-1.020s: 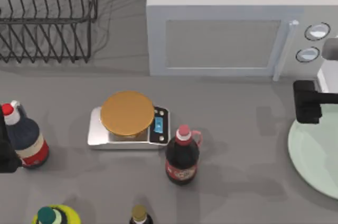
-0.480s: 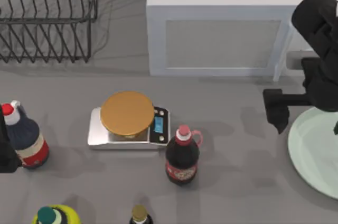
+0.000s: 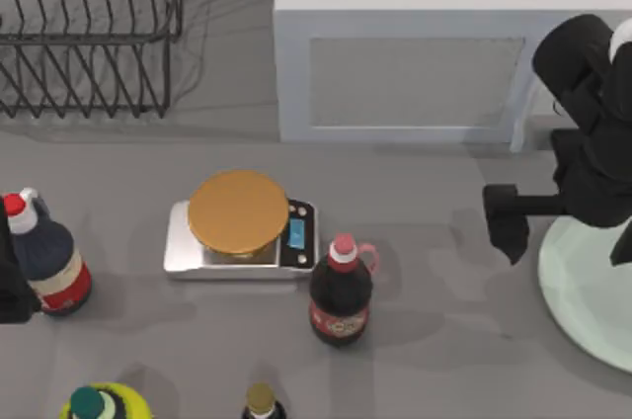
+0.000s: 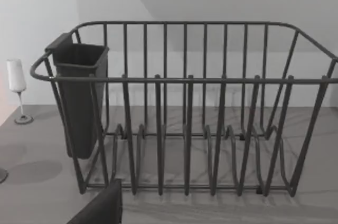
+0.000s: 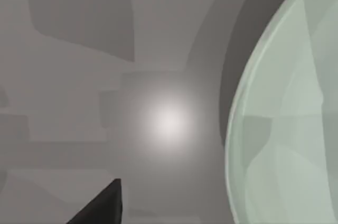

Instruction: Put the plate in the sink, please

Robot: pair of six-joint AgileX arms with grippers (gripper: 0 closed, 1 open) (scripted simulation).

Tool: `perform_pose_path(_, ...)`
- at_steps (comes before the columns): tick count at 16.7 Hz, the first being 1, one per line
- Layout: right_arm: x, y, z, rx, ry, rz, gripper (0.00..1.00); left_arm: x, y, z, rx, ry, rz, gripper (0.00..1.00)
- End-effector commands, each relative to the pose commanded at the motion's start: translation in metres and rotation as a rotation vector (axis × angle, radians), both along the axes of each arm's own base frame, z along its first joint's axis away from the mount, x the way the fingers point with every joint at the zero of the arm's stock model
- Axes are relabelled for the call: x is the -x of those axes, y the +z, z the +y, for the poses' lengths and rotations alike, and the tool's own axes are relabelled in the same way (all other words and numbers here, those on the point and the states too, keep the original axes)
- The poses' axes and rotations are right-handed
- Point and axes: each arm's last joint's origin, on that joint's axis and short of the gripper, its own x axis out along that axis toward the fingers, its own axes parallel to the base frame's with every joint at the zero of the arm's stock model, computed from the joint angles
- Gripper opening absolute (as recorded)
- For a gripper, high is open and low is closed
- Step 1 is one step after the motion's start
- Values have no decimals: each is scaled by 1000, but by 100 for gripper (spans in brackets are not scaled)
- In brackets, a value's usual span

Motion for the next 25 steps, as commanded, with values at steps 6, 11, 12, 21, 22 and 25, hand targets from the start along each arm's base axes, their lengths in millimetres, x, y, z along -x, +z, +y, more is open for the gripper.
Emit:
perform_pose_path(6, 2, -64, 1, -3, 3, -9, 100, 0, 0, 0, 0, 0, 0, 100)
perform_pose_path(11, 3, -70, 0, -1, 3, -2, 100, 0, 0, 0, 0, 0, 0, 100)
perform_pose_path(12, 3, -70, 0, -1, 3, -2, 92, 0, 0, 0, 0, 0, 0, 100)
perform_pose_path(21, 3, -70, 0, -1, 3, -2, 25, 0, 0, 0, 0, 0, 0, 100)
perform_pose_path(22, 3, -70, 0, -1, 3, -2, 17, 0, 0, 0, 0, 0, 0, 100)
perform_pose_path(25, 3, -70, 0, -1, 3, -2, 0, 0, 0, 0, 0, 0, 0, 100)
